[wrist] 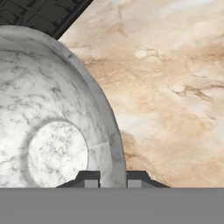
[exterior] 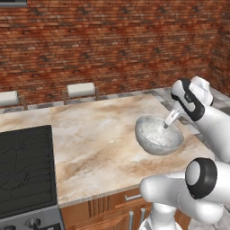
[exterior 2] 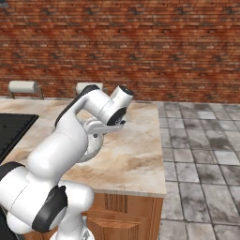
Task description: Pick the cup and bowl from the counter and place them on the counter next to the sink.
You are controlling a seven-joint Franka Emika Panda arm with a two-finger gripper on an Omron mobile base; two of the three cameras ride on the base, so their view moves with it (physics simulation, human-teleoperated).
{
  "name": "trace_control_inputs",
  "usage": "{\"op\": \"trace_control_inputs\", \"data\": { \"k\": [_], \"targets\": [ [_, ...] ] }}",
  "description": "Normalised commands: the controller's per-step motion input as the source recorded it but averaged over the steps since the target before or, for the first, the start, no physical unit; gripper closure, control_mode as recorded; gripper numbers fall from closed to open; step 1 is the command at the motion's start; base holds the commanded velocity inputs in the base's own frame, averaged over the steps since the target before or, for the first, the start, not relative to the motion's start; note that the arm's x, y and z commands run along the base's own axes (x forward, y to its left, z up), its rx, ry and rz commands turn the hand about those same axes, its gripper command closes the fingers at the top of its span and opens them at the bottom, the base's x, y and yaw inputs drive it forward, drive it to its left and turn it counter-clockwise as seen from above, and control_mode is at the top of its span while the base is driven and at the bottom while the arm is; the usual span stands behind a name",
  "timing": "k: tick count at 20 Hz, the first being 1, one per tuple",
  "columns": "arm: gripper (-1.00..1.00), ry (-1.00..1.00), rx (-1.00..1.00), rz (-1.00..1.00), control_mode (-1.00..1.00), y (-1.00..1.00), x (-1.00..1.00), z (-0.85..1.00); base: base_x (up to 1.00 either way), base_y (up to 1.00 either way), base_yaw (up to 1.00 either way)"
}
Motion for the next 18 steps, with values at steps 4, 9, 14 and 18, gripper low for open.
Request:
{"op": "trace_control_inputs", "data": {
  "k": [4,9,14,18],
  "targets": [
    [1.0,0.03,0.0,-0.06,-1.0,0.0,0.02,0.0,0.0,0.0,0.0],
    [1.0,0.0,0.0,-0.11,-1.0,0.0,0.0,0.0,0.0,0.0,0.0],
    [1.0,0.0,-0.01,-0.11,-1.0,0.0,0.0,0.0,0.0,0.0,0.0],
    [1.0,0.02,-0.08,-0.12,-1.0,0.0,0.0,0.0,0.0,0.0,0.0]
  ]
}}
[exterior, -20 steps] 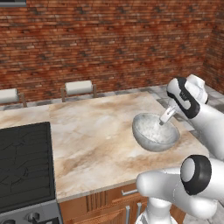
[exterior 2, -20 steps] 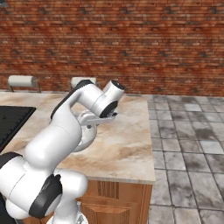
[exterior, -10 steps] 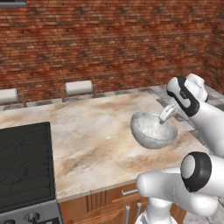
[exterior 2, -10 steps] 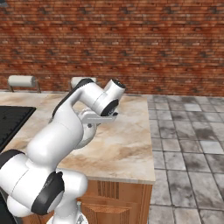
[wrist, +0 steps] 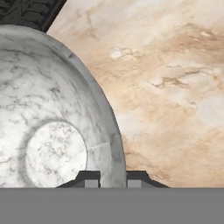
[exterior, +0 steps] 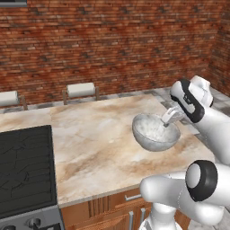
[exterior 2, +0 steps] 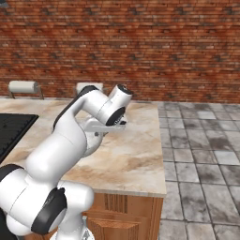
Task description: Pick the cup and bowl from the counter and place them on the counter next to the sink.
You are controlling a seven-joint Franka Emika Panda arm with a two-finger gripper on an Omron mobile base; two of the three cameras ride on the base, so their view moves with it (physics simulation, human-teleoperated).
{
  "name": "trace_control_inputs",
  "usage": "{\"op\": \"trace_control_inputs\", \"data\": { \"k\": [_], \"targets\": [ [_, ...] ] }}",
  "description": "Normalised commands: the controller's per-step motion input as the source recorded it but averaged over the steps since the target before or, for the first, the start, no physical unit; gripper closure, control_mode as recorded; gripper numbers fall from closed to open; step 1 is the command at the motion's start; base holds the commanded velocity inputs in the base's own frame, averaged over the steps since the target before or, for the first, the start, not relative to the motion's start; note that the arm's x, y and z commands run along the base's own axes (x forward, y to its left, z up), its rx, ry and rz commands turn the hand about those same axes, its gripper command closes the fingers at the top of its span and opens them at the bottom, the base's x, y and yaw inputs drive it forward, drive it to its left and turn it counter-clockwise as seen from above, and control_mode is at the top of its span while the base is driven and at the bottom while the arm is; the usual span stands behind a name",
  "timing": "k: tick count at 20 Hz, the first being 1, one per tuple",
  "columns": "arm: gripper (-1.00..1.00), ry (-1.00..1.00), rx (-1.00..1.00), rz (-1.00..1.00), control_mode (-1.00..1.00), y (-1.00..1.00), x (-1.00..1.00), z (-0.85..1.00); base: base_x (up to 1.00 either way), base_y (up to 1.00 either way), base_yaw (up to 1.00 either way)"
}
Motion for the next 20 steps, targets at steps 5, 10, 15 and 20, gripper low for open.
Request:
{"op": "trace_control_inputs", "data": {
  "k": [5,10,15,20],
  "targets": [
    [1.0,0.11,-0.19,-0.13,-1.0,0.0,0.0,0.0,0.0,0.0,0.0],
    [1.0,0.08,-0.15,-0.09,-1.0,0.0,0.0,0.0,0.0,0.0,0.0],
    [1.0,0.0,0.0,0.0,-1.0,0.0,0.0,0.0,0.0,0.0,0.0],
    [1.0,0.0,0.0,0.0,-1.0,0.0,0.0,0.0,0.0,0.0,0.0]
  ]
}}
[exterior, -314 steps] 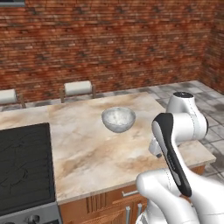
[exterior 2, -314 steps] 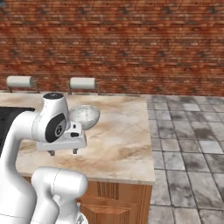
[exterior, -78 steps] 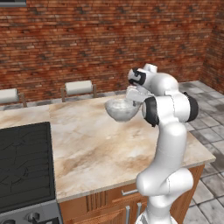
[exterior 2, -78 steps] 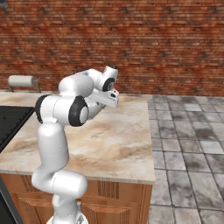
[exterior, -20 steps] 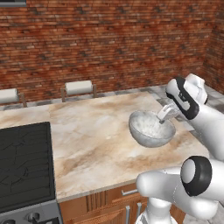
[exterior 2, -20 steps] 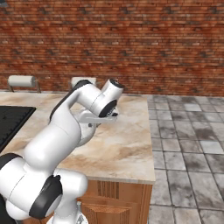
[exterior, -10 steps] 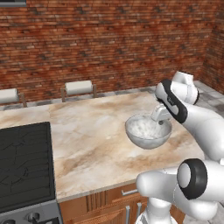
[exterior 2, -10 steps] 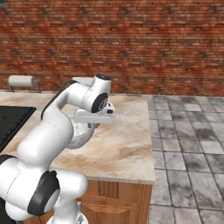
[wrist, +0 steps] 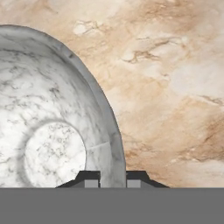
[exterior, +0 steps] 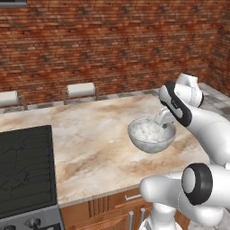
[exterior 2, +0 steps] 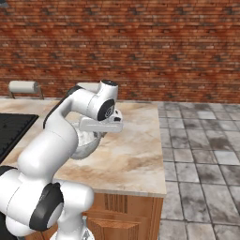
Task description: Pick the cup and bowl from the counter and place them on the counter next to the sink.
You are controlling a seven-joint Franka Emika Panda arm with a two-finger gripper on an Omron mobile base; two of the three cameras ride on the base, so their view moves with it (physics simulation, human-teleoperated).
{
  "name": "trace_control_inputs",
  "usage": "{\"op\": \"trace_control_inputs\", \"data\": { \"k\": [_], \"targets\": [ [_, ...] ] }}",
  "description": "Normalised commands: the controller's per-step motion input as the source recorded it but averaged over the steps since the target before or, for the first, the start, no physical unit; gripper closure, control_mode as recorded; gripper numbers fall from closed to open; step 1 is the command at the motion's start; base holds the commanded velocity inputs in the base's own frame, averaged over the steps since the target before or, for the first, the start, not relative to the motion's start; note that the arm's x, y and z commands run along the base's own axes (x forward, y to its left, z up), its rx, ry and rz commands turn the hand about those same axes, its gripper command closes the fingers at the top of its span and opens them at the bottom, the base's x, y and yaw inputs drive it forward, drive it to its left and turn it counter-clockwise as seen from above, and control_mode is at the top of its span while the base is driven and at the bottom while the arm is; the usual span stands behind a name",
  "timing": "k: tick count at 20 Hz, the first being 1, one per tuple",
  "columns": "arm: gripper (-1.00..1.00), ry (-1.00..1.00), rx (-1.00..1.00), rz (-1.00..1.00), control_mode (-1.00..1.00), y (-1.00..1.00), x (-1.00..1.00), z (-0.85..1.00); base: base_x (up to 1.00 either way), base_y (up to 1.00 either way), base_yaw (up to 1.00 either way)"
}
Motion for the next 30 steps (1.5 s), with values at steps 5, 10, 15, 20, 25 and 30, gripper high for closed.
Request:
{"op": "trace_control_inputs", "data": {
  "k": [5,10,15,20,25,30],
  "targets": [
    [1.0,0.0,0.0,0.0,-1.0,0.0,0.0,0.0,0.0,0.0,0.0],
    [1.0,0.0,0.0,0.0,1.0,0.0,0.0,0.0,0.0,0.0,0.0],
    [1.0,0.0,0.0,0.0,1.0,0.0,0.0,0.0,-0.48,0.0,0.0],
    [1.0,0.0,0.0,0.0,1.0,0.0,0.0,0.0,-1.0,0.0,0.0],
    [1.0,0.0,0.0,0.0,1.0,0.0,0.0,0.0,-0.75,0.0,0.0],
    [1.0,0.0,0.0,0.0,1.0,0.0,0.0,0.0,-0.03,0.0,0.22]
  ]
}}
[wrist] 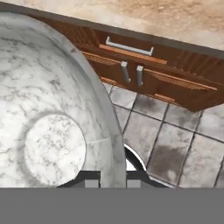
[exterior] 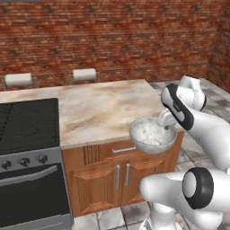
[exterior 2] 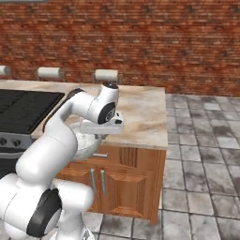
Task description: Pick the cup and bowl from the counter and place them on the counter next to the sink.
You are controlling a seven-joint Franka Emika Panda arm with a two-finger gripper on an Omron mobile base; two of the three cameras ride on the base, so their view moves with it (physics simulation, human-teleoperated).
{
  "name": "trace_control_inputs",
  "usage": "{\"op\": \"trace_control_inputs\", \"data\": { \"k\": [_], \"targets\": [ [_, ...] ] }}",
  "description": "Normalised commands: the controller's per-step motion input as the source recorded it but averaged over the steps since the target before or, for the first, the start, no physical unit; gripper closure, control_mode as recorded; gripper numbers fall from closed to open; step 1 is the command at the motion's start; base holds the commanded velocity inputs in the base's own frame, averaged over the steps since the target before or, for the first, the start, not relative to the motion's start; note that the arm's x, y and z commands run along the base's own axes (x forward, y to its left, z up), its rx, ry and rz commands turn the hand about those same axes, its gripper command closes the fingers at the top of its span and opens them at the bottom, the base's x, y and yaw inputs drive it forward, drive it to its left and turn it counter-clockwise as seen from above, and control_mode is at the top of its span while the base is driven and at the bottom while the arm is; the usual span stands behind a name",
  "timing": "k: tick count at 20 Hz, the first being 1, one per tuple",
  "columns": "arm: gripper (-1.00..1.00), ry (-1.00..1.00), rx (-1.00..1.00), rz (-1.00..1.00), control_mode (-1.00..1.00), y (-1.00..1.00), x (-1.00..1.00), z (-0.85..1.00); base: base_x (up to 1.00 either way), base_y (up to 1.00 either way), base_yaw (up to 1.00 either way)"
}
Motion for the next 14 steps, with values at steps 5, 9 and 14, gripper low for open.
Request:
{"op": "trace_control_inputs", "data": {
  "k": [5,9,14],
  "targets": [
    [1.0,0.0,0.0,0.0,1.0,0.0,0.0,0.0,-0.33,0.1,0.56],
    [1.0,0.0,0.0,0.0,1.0,0.0,0.0,0.0,-0.45,0.44,0.68],
    [1.0,0.0,0.0,0.0,1.0,0.0,0.0,0.0,-0.19,0.37,0.83]
  ]
}}
